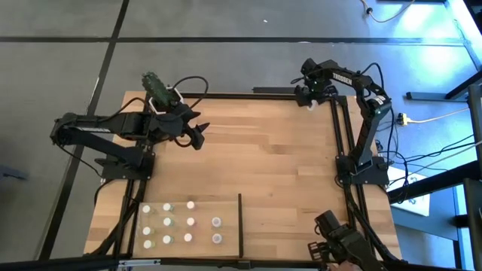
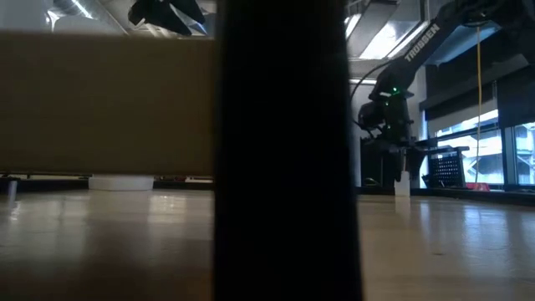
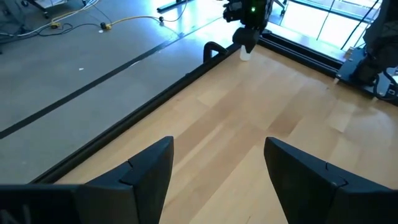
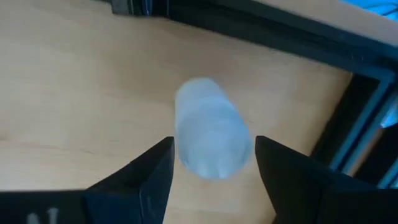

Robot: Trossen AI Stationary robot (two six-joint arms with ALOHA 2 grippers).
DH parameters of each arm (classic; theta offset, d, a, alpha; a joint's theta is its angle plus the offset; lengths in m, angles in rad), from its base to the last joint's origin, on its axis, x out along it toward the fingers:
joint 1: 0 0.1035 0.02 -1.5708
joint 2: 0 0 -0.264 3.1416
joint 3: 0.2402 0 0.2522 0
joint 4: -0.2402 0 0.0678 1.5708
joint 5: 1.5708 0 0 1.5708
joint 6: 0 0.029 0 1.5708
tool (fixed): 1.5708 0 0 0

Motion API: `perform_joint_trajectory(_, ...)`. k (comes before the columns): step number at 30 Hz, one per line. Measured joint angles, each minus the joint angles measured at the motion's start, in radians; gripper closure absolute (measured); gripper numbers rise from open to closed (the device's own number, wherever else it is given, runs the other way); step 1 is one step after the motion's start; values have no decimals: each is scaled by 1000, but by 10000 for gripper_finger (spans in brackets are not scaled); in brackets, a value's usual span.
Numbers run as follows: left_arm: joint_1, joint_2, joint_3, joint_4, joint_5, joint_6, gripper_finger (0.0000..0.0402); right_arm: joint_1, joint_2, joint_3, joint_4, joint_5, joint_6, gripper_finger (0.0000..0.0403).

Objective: Pick and place medicine bottles onto shelf by color

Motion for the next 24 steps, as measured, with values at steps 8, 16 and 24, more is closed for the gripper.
perform_joint_trajectory(8,0,0,0,0,9,0,158,0,0,-3,72,-5,-3,177)
perform_joint_trajectory(16,0,0,0,0,11,0,158,0,0,-3,54,-5,-25,214)
perform_joint_trajectory(24,0,0,0,0,12,0,158,2,0,-2,53,-5,-59,264)
